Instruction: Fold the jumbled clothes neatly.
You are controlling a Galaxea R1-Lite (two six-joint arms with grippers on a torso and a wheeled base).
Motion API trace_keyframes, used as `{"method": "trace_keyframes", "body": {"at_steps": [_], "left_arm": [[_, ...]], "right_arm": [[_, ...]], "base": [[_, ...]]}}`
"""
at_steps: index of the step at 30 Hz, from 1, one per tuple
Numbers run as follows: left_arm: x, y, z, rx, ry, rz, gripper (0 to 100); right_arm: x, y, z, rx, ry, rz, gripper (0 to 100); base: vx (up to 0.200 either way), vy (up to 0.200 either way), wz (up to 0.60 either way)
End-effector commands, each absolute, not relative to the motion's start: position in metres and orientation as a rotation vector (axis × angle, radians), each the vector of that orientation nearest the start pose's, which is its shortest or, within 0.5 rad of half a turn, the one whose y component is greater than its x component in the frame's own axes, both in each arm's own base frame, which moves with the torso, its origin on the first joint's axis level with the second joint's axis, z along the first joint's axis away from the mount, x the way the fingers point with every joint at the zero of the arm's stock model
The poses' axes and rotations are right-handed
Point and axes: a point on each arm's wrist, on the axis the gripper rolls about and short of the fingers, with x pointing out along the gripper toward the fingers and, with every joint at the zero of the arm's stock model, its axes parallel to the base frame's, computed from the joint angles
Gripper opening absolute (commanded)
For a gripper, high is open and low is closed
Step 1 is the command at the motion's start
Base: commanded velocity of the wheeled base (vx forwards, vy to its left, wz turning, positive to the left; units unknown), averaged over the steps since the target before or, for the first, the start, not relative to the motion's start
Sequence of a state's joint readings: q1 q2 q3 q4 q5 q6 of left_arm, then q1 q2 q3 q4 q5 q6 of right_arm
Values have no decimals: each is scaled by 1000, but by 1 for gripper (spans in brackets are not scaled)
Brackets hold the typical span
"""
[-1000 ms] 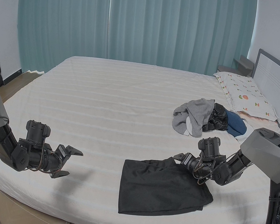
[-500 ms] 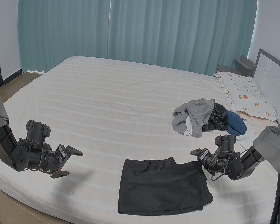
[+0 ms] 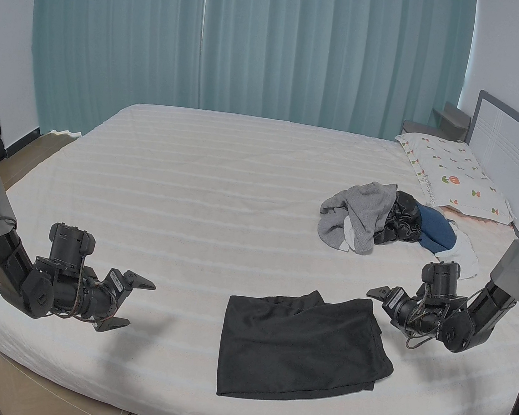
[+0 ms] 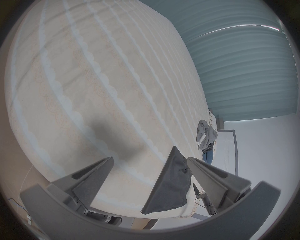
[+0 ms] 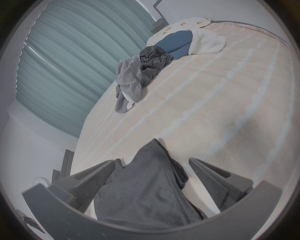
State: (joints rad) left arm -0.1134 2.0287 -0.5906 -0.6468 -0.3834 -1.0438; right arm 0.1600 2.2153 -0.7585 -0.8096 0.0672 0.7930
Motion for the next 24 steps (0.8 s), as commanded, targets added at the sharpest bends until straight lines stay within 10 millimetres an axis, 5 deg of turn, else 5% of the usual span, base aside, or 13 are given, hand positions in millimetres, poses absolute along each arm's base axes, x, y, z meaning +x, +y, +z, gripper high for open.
{"method": "trace_keyframes", "body": {"at_steps": [1, 12, 24], "left_arm": [[296, -47, 34, -1066, 983, -22, 100], [291, -50, 31, -1058, 1001, -24, 100], [291, -50, 31, -1058, 1001, -24, 100]], "right_arm": [[337, 55, 13, 723, 725, -51, 100], [311, 58, 11, 718, 814, 10, 100], [298, 63, 4, 717, 881, 48, 100]], "base": [[0, -200, 0], [0, -36, 0], [-200, 0, 0]]}}
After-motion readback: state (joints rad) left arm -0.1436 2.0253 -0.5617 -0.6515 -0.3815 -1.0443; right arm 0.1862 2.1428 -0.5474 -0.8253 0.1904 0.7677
